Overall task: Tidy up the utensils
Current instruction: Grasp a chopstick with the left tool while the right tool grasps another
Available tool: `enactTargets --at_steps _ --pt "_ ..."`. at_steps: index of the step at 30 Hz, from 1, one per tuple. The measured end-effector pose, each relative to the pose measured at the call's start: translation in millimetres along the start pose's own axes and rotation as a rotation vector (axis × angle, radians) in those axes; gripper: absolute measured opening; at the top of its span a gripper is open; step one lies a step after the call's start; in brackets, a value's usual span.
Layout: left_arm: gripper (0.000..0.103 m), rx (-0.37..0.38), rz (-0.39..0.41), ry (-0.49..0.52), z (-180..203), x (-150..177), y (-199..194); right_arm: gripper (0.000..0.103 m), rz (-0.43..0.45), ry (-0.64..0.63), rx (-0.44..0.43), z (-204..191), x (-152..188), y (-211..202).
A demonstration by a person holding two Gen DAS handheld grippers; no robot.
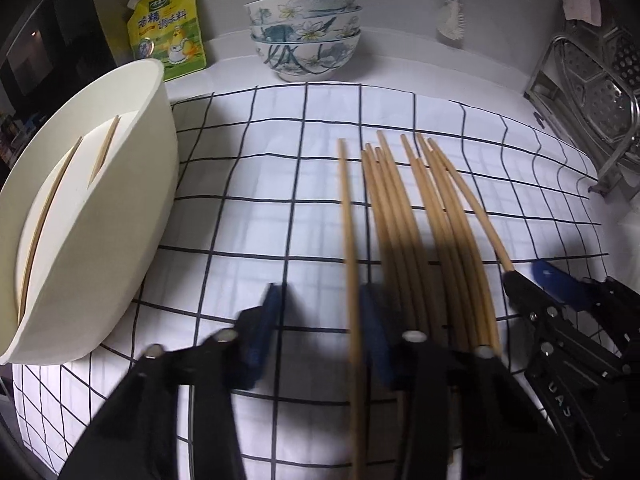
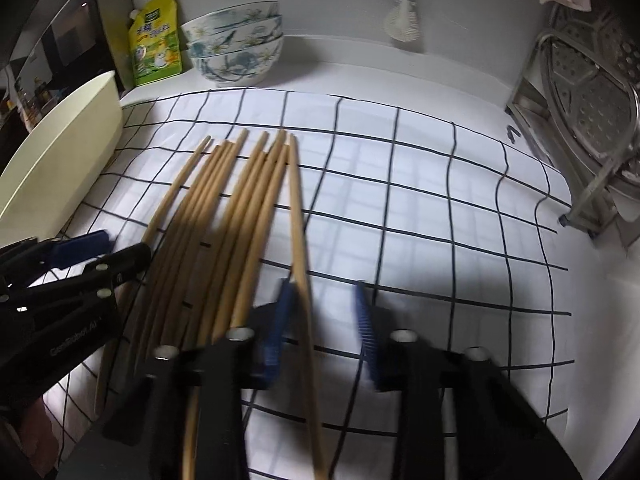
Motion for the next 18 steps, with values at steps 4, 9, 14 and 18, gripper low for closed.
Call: enactTargets --at_steps 4,9,14,18 --pt "0.007 0.039 -0.019 -0.001 3 1 -1 0.007 -0.004 0.006 -0.004 0 1 -1" --pt "0.007 0.062 -0.040 -0.006 -1 4 -4 0.006 -0.014 0.077 -0.051 5 2 -8" --pt "0.007 0.098 -0.018 -0.009 -7 -1 -28 0.006 0.006 0.135 -0.082 4 -3 -34" --pt "0.007 0.130 0.028 0.004 -11 -15 -57 0.006 0.033 0.149 -0.102 -5 -15 -59"
Point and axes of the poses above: each gripper's, at about its wrist camera, not at the fingertips, and y roughly the way its jaws point, z to its right, x to its underside, the point moved 8 cm from there along y, roughly the way its jaws point, and after that the axes turned 3 degrees about y, right-handed, at the moved point
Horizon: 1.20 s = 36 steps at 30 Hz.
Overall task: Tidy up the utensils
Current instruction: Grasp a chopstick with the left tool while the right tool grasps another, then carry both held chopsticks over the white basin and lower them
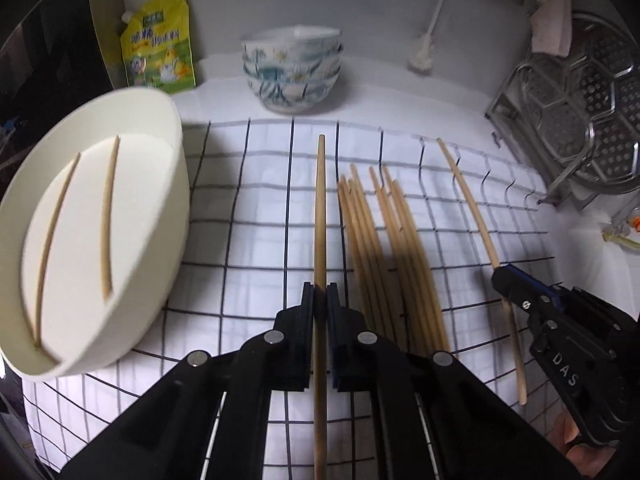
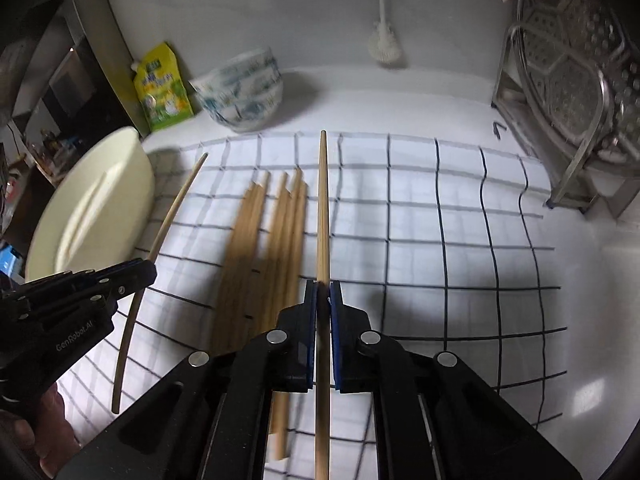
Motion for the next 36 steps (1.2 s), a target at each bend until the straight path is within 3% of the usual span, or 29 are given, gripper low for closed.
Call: enactTargets --at_steps 9,14,20,25,36 --pt "0.007 -0.008 0.130 -0.026 -54 -34 -70 0.006 0.084 -0.059 -0.108 -89 -43 -39" --pt "0.007 -0.106 0.167 -0.082 -121 -39 -89 0.006 0.080 -0.108 -0.202 -163 -63 -24" --pt "0.007 -0.172 0.119 -0.134 -195 -35 -79 0.006 0.033 -0.164 -0.266 -239 -71 13" --pt "0.007 -0.191 0.099 -0.157 -240 -32 -62 0.006 -0.028 -0.179 -0.270 -273 -69 47" --pt "0.007 -0.146 0.040 -0.159 -258 -24 -17 0.006 -0.133 -0.157 -0.221 -290 -51 94"
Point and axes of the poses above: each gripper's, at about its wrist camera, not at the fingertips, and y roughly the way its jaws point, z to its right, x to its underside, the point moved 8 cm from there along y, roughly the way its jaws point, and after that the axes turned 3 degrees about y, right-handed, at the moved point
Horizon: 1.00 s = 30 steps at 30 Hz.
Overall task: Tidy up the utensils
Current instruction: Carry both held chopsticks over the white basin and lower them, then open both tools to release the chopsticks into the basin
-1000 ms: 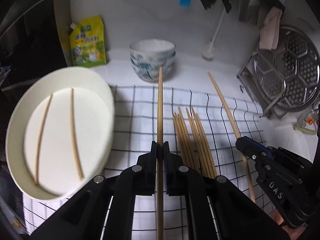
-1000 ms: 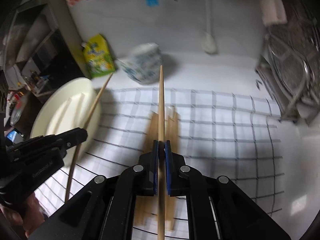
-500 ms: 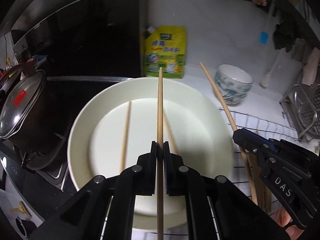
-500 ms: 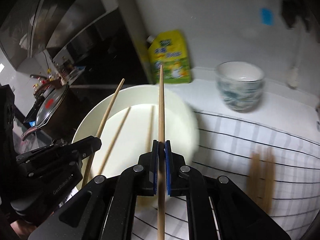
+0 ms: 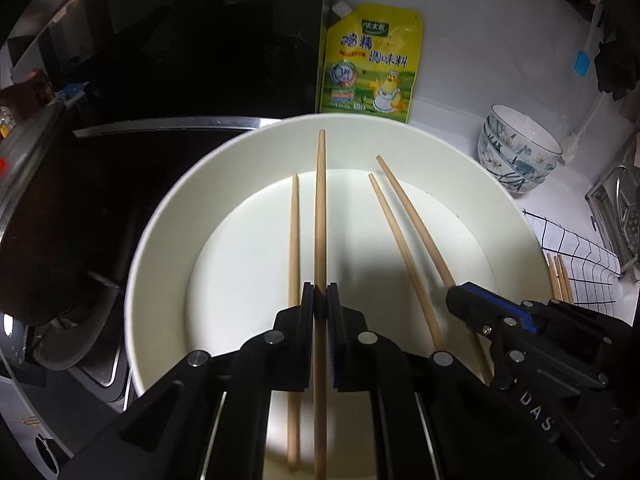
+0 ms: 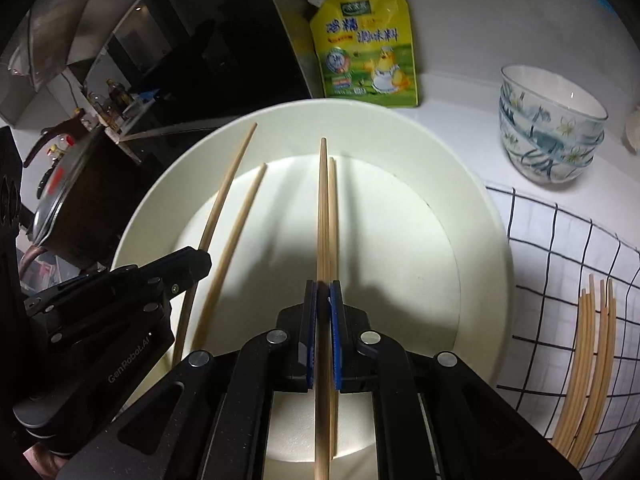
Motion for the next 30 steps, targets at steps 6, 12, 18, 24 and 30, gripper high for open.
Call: enactTargets --at_steps 6,12,18,24,30 --pt "0.008 -0.007 -0.028 0.002 1 -3 11 0.006 -0.003 0.010 0.025 6 1 4" --pt "0.059 -0.055 -0.037 -0.001 -6 -7 -5 0.021 0.040 0.007 0.057 11 -2 -9" --pt "0.059 -0.066 -0.029 -0.008 -10 -1 -22 0.021 0.059 0.004 0.055 11 5 -24" --pt "0.059 -0.041 0.004 -0.003 -3 7 -37 0.021 0.064 -0.001 0.053 15 14 -45" --pt "0.059 -0.033 0.029 0.000 11 10 -60 0.021 0.082 -0.010 0.063 21 23 -77"
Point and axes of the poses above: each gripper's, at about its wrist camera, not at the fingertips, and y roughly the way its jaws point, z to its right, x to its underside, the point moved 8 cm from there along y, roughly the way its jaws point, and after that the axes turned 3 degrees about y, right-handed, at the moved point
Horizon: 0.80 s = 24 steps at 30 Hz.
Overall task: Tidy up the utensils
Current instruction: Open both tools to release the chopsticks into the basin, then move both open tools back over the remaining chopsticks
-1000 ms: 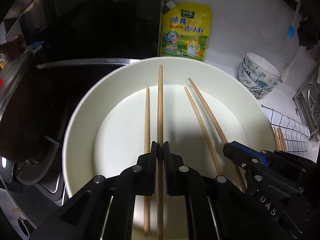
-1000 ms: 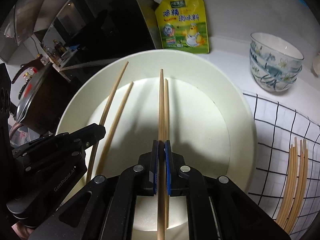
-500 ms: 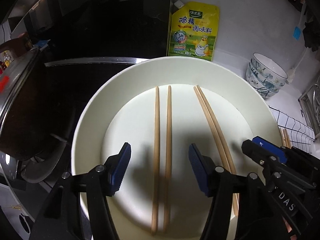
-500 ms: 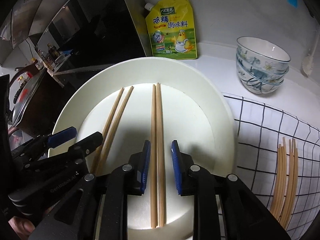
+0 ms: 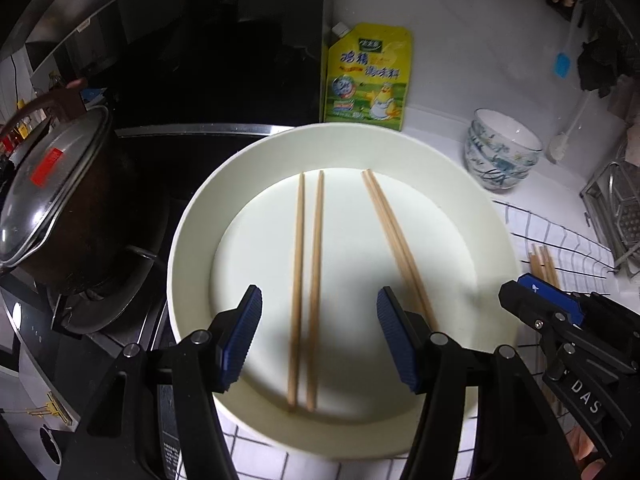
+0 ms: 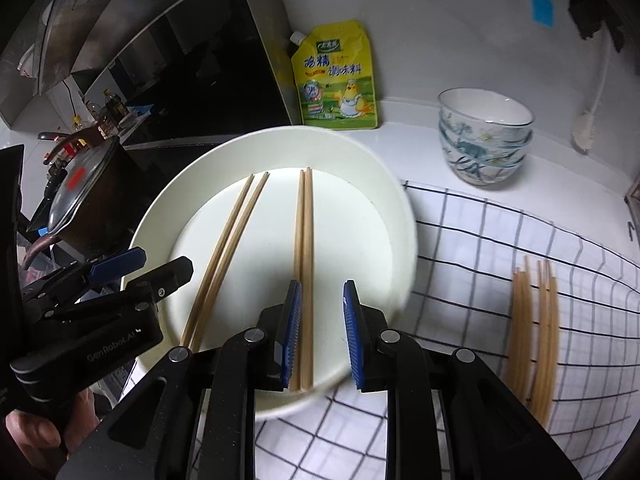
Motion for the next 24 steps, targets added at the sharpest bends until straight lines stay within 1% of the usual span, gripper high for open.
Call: enactTargets --at_steps 3,12,19,24 --pt "0.059 -0.009 -0.002 0.014 8 2 -10 0.023 0.014 0.002 0.006 8 4 -17" --pt "0.061 0.024 0.028 0.027 52 12 -33 0.024 0.040 0.014 0.030 47 23 -57" --pt "0.061 0.085 0.017 0.064 105 25 -37 0.024 0.057 0.059 0.087 100 42 -83" --pt "0.061 0.131 0.003 0.105 147 37 -35 0.024 0.050 0.103 0.130 138 60 -92"
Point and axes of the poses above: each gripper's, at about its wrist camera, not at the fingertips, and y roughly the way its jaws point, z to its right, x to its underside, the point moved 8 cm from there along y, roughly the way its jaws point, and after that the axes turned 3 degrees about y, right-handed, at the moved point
